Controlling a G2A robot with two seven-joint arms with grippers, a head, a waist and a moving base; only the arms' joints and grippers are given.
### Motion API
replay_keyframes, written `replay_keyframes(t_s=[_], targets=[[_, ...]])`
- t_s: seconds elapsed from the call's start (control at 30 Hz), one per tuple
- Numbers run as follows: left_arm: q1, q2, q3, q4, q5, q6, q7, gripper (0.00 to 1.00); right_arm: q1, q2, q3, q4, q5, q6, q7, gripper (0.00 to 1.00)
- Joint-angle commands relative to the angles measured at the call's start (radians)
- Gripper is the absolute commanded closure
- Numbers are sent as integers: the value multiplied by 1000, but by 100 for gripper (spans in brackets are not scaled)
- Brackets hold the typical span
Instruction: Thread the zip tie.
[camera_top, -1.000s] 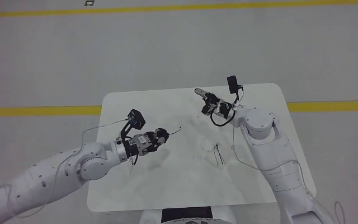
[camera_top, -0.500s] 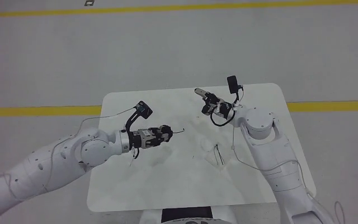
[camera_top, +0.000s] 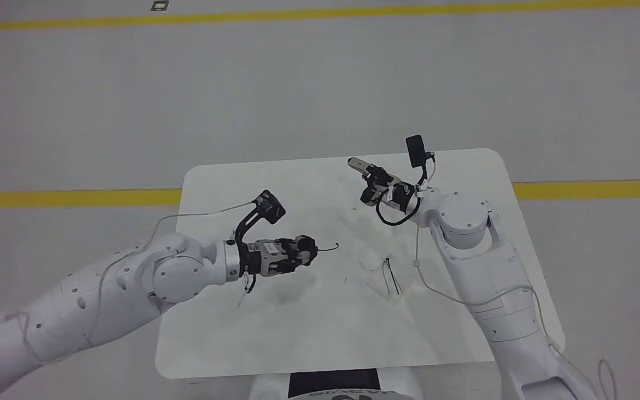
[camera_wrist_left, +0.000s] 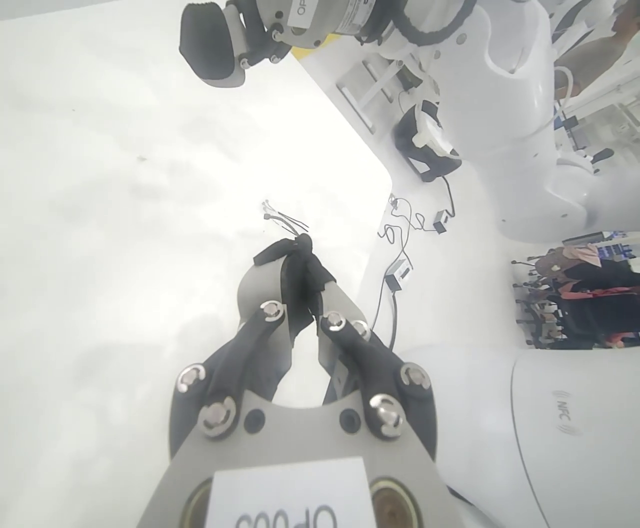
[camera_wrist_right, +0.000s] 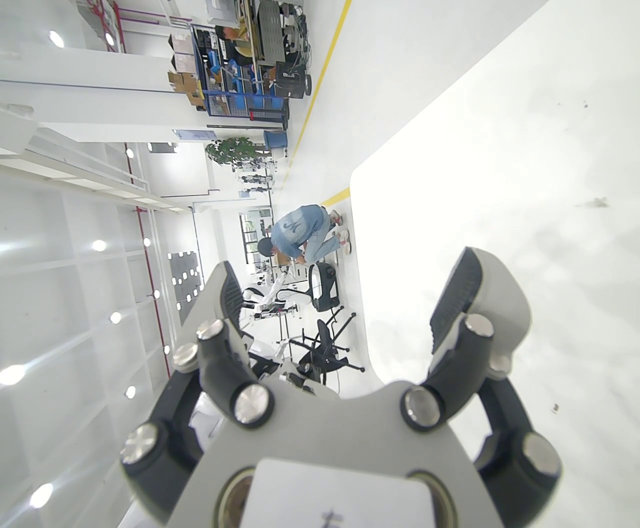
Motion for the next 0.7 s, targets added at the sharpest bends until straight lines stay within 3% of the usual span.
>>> replay_keyframes(t_s=[0.0, 0.1, 0.43, 0.5, 0.67], targets=[[3, -1, 7, 1, 4, 0, 26, 100, 0, 0, 0, 0, 0, 0, 0, 0], [4, -2, 15, 5, 13, 0, 55, 100, 0, 0, 0, 0, 0, 0, 0, 0], [7, -3, 15, 8, 14, 3, 54, 100, 0, 0, 0, 0, 0, 0, 0, 0], [15, -6, 7, 37, -2, 0, 54, 100, 0, 0, 0, 0, 0, 0, 0, 0], [25, -8, -22, 34, -83, 0, 33, 100, 0, 0, 0, 0, 0, 0, 0, 0]])
